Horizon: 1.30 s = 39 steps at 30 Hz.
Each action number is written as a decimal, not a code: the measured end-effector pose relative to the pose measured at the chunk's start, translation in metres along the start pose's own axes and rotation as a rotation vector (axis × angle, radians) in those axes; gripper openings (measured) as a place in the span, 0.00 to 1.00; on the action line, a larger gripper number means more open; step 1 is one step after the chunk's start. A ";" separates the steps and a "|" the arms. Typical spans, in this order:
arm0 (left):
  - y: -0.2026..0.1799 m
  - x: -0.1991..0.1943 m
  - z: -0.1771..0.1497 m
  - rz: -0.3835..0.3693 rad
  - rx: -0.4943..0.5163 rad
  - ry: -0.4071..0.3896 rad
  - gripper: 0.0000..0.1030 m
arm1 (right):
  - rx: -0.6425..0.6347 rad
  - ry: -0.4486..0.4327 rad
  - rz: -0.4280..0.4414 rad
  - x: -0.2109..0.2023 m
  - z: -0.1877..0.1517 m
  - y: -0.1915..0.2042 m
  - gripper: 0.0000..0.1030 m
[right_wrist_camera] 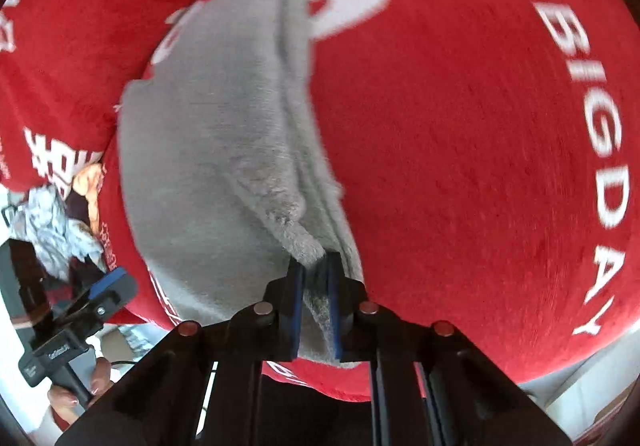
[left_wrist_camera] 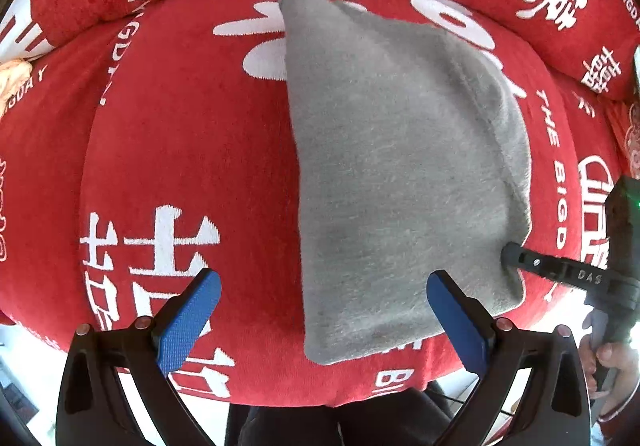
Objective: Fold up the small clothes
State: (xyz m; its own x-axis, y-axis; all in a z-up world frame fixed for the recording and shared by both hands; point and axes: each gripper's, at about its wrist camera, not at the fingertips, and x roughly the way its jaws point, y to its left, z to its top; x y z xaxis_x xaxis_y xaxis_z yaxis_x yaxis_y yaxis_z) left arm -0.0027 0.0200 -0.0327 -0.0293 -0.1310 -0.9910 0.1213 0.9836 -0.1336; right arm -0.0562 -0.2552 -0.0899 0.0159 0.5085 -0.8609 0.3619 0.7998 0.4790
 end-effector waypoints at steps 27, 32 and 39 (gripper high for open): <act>-0.013 -0.033 0.004 0.072 -0.003 -0.036 1.00 | -0.254 -0.092 -0.324 -0.048 -0.001 0.117 0.81; -0.014 -0.041 0.008 0.075 -0.014 -0.044 1.00 | -0.262 -0.125 -0.345 -0.050 -0.002 0.129 1.00; -0.014 -0.046 0.011 0.096 -0.022 -0.059 1.00 | -0.256 -0.124 -0.384 -0.051 0.002 0.138 1.00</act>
State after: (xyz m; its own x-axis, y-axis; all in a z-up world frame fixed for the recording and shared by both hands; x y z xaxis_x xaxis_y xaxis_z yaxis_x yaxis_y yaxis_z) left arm 0.0075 0.0112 0.0145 0.0396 -0.0427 -0.9983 0.0991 0.9943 -0.0386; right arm -0.0056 -0.1713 0.0202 0.0424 0.1318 -0.9904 0.1226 0.9831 0.1361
